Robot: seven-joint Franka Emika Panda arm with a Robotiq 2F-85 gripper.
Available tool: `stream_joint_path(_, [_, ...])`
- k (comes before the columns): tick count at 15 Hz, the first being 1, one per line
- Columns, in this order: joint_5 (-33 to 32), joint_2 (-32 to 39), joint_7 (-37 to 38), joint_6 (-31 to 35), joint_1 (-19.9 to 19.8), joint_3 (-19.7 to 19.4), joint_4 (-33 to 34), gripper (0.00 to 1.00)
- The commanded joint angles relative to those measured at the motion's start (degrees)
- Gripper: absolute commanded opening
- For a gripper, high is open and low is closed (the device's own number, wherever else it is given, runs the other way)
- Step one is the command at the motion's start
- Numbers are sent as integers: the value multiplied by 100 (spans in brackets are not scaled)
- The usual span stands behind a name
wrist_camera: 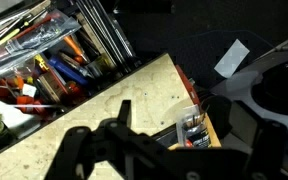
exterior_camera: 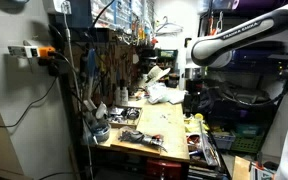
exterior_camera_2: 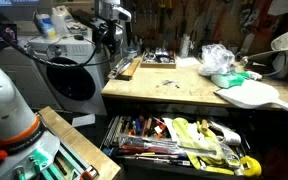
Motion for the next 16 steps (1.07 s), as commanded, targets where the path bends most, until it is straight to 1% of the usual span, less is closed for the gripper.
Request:
stream_joint_path(1, [46,12,-43,-14,-118,105,9,100])
stream_joint_path(9, [46,12,-43,-14,-118,105,9,100])
stream_joint_path(12, [300,575,-16,351,-181,-69,337,100])
stream_joint_path(16, [843,1328,-241,1095,-292,-319,658,100])
